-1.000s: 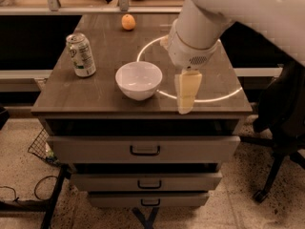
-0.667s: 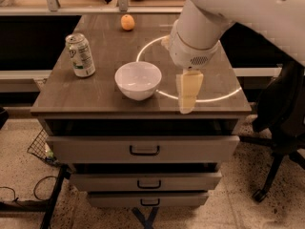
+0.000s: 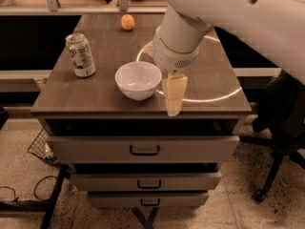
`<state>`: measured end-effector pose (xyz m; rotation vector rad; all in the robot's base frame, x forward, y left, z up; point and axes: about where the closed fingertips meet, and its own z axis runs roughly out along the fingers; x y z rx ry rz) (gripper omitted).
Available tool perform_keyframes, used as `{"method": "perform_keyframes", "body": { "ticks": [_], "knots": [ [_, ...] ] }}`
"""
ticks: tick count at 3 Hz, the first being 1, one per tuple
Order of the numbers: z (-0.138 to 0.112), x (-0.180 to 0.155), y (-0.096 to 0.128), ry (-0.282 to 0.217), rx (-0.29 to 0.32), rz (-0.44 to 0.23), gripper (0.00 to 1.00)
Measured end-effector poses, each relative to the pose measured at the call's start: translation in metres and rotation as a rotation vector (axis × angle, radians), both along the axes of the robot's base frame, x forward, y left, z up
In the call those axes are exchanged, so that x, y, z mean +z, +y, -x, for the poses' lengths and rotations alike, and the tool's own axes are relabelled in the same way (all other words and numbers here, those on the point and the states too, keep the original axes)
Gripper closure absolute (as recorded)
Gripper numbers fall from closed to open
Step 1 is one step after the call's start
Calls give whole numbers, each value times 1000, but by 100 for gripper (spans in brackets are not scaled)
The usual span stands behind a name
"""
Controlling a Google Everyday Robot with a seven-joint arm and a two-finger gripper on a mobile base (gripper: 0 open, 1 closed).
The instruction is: Move white bowl near orange
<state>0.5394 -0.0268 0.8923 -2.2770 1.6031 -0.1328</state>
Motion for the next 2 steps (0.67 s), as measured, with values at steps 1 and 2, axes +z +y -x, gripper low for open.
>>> {"method": "perform_keyframes", "body": {
  "ticks": [1,2],
  "knots": [
    [1,-9,17,42,85,24,0],
    [2,-34,32,124,156,60,2]
  ]
}}
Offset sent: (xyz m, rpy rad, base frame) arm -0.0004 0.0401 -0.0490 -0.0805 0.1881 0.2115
